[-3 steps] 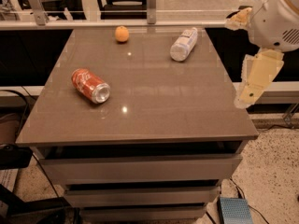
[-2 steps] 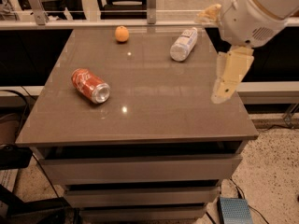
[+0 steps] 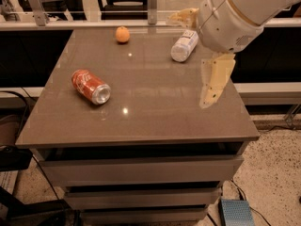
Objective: Place coke can upright
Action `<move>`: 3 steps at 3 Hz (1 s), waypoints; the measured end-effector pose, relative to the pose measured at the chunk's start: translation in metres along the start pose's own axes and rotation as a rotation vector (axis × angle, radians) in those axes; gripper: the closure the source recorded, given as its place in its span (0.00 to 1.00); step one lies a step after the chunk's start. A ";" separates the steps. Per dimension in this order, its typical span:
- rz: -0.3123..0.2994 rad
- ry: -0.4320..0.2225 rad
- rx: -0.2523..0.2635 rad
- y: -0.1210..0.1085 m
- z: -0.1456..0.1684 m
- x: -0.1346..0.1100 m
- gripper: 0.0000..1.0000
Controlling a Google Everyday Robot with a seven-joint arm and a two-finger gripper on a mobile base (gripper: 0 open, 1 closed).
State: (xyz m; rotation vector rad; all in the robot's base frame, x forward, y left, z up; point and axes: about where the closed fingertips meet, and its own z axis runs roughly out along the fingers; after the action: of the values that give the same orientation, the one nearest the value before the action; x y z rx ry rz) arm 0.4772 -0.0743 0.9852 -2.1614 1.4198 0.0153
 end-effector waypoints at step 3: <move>-0.381 0.002 -0.172 -0.010 0.072 -0.037 0.00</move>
Offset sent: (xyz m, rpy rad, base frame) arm 0.0156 0.0628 -0.0375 -0.2557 -0.0438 0.4120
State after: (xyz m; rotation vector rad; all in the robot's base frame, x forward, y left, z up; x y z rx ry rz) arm 0.4901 -0.0081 0.9395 -2.5421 1.0189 -0.0059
